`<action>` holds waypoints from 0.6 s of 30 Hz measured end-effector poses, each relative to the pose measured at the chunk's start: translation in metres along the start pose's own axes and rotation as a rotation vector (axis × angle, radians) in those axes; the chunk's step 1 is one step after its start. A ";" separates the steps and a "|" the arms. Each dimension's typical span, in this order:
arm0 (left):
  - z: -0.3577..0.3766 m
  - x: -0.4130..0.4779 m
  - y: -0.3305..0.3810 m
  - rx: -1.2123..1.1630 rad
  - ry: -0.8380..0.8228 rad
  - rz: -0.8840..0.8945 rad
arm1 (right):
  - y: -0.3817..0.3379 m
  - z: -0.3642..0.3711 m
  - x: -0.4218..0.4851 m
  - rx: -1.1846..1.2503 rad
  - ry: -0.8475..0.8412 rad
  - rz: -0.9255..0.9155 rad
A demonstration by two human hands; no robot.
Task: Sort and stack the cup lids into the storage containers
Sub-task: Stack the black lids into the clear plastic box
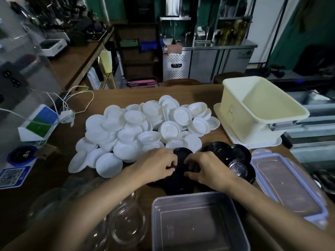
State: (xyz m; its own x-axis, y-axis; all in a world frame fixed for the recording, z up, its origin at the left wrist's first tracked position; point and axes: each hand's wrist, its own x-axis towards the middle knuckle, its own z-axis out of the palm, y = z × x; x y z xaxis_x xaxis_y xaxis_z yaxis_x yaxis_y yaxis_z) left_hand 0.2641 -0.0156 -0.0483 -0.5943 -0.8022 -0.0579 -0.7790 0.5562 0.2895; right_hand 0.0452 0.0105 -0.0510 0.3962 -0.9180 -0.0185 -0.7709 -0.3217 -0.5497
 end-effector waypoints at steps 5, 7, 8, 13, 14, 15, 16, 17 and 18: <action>0.000 0.000 -0.008 -0.218 0.086 -0.051 | -0.001 -0.002 0.002 0.042 0.032 0.009; -0.005 -0.002 -0.010 -0.318 0.127 -0.086 | -0.002 -0.007 0.004 0.076 0.058 -0.002; -0.008 -0.003 -0.011 -0.363 0.151 -0.099 | -0.003 -0.011 0.004 0.108 0.065 0.003; -0.018 -0.008 -0.013 -0.459 0.266 -0.139 | -0.006 -0.022 0.005 0.243 0.052 0.053; -0.018 -0.009 -0.013 -0.458 0.296 -0.132 | -0.005 -0.022 0.005 0.291 0.036 0.063; -0.018 -0.011 -0.013 -0.459 0.328 -0.125 | -0.004 -0.022 0.005 0.333 0.026 0.066; -0.019 -0.012 -0.013 -0.463 0.354 -0.123 | -0.004 -0.021 0.005 0.368 0.026 0.067; -0.018 -0.013 -0.013 -0.466 0.372 -0.130 | -0.004 -0.021 0.004 0.402 0.031 0.069; -0.018 -0.015 -0.013 -0.465 0.383 -0.139 | -0.005 -0.019 0.003 0.423 0.041 0.069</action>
State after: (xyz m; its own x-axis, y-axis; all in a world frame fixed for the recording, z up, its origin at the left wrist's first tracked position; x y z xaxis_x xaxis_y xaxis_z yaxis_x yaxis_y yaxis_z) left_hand 0.2863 -0.0148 -0.0340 -0.3125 -0.9292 0.1971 -0.6236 0.3573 0.6953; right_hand 0.0408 0.0049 -0.0319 0.3248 -0.9450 -0.0387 -0.5188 -0.1438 -0.8427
